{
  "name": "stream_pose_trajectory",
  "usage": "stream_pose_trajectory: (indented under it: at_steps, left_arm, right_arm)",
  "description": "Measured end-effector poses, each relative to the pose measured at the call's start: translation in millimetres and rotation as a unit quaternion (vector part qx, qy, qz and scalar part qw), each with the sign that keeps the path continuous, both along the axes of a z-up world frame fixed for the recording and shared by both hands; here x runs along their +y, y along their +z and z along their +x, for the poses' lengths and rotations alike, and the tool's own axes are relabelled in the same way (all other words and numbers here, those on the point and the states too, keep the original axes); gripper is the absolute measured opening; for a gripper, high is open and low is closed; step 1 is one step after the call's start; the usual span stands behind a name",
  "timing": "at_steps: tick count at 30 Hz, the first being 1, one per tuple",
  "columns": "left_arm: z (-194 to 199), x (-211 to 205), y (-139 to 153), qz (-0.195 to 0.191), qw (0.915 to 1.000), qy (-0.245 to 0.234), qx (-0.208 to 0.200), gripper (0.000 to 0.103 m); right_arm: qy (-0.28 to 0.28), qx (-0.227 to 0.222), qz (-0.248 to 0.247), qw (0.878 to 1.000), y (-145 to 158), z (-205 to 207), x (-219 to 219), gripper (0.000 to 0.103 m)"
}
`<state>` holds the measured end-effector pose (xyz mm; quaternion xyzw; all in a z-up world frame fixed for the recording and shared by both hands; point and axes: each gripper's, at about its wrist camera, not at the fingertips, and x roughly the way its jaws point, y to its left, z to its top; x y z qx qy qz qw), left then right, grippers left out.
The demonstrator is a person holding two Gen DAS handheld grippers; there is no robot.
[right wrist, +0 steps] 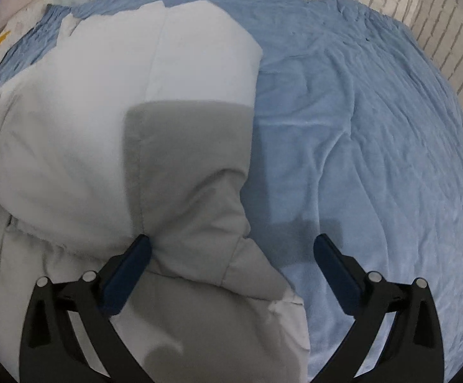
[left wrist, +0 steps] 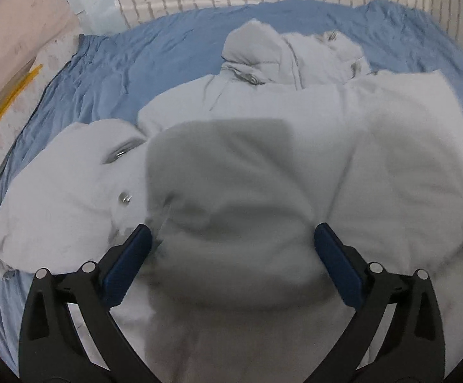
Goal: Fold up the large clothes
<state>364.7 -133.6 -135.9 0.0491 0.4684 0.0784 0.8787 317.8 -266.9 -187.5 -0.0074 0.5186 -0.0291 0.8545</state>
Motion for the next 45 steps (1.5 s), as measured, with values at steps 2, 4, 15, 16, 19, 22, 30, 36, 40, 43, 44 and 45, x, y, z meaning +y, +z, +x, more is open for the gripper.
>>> stream_pose_trajectory:
  at_steps: [2, 4, 15, 16, 19, 22, 30, 36, 40, 43, 44, 45]
  left_arm:
    - [-17.3, 13.1, 15.6, -0.013, 0.9998, -0.007, -0.013, 0.100]
    - [-32.2, 30.5, 27.6, -0.008, 0.9997, 0.009, -0.022, 0.100]
    - [-110.3, 231.4, 37.6, -0.049, 0.9675, 0.233, -0.084, 0.100]
    - [-115.3, 252.3, 29.6, -0.069, 0.9566, 0.265, -0.100, 0.100]
    - [-116.1, 298.4, 13.5, -0.053, 0.9463, 0.304, -0.097, 0.098]
    - [-104.8, 315.0, 3.1, -0.042, 0.9487, 0.301, -0.088, 0.096]
    - [-109.1, 357.1, -17.4, 0.015, 0.9609, 0.271, -0.056, 0.087]
    - [-101.2, 361.7, -5.1, -0.012, 0.9555, 0.286, -0.072, 0.004]
    - [-107.9, 355.7, 27.8, -0.024, 0.9548, 0.272, -0.118, 0.001]
    - [-120.5, 344.8, 64.2, -0.037, 0.9511, 0.262, -0.160, 0.001]
    - [-124.3, 338.9, 76.9, -0.043, 0.9497, 0.255, -0.177, 0.001]
    - [-129.1, 332.0, 92.0, -0.047, 0.9486, 0.245, -0.195, 0.001]
  right_arm:
    - [-0.011, -0.045, 0.025, 0.999, 32.5, -4.1, -3.5, 0.101]
    - [-0.026, -0.097, 0.050, 0.994, 70.2, -13.5, -7.8, 0.101]
    - [-0.059, -0.193, 0.132, 0.971, 150.6, -66.2, -39.2, 0.101]
    - [-0.063, -0.197, 0.123, 0.971, 153.9, -72.2, -42.6, 0.101]
    - [-0.069, -0.203, 0.097, 0.972, 157.5, -81.5, -52.9, 0.101]
    - [-0.079, -0.205, 0.066, 0.973, 160.5, -85.9, -67.5, 0.101]
    - [-0.096, -0.162, 0.017, 0.982, 138.7, -65.4, -83.8, 0.101]
    - [-0.053, -0.158, -0.014, 0.986, 133.4, -59.2, -59.9, 0.101]
    - [-0.042, -0.167, -0.036, 0.984, 138.8, -61.9, -53.5, 0.101]
    - [-0.054, -0.175, -0.017, 0.983, 144.5, -66.0, -60.3, 0.101]
    - [-0.061, -0.179, -0.005, 0.982, 147.1, -67.5, -64.3, 0.101]
    - [-0.065, -0.181, 0.004, 0.981, 148.6, -68.0, -66.3, 0.101]
